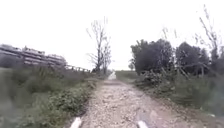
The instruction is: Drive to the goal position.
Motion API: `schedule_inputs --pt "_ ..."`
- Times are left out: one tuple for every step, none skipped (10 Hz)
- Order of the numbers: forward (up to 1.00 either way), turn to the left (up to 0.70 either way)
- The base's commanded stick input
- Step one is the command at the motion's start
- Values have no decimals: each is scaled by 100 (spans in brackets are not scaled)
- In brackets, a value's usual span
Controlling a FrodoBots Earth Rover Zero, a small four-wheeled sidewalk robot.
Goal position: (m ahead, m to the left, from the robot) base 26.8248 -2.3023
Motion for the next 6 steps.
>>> schedule_inputs --pt "70 0" --pt "70 0" --pt "70 0" --pt "70 0" --pt "70 0" --pt "70 0"
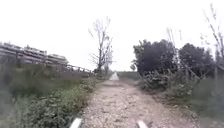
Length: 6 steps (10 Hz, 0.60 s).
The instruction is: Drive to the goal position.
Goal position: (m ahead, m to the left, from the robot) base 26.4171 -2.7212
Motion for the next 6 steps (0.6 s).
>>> schedule_inputs --pt "70 0" --pt "70 0" --pt "70 0" --pt "70 0" --pt "70 0" --pt "70 0"
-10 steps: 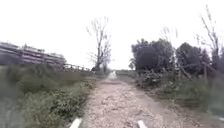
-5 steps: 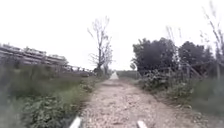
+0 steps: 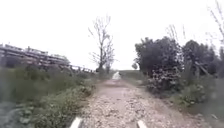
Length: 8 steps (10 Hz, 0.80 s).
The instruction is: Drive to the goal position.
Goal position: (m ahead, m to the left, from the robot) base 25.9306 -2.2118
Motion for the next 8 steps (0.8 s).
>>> schedule_inputs --pt "70 -6" --pt "70 -29" --pt "70 -13" --pt "70 -2" --pt "70 0" --pt "70 0" --pt "70 0" --pt "70 0"
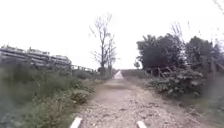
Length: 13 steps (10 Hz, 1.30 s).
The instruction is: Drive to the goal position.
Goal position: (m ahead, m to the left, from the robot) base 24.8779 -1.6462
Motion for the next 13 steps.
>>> schedule_inputs --pt "70 0" --pt "70 0" --pt "70 -3" --pt "70 -19" --pt "70 -35" --pt "70 -34" --pt "70 0" --pt "70 0" --pt "70 0" --pt "70 0" --pt "70 0" --pt "70 0" --pt "70 0"
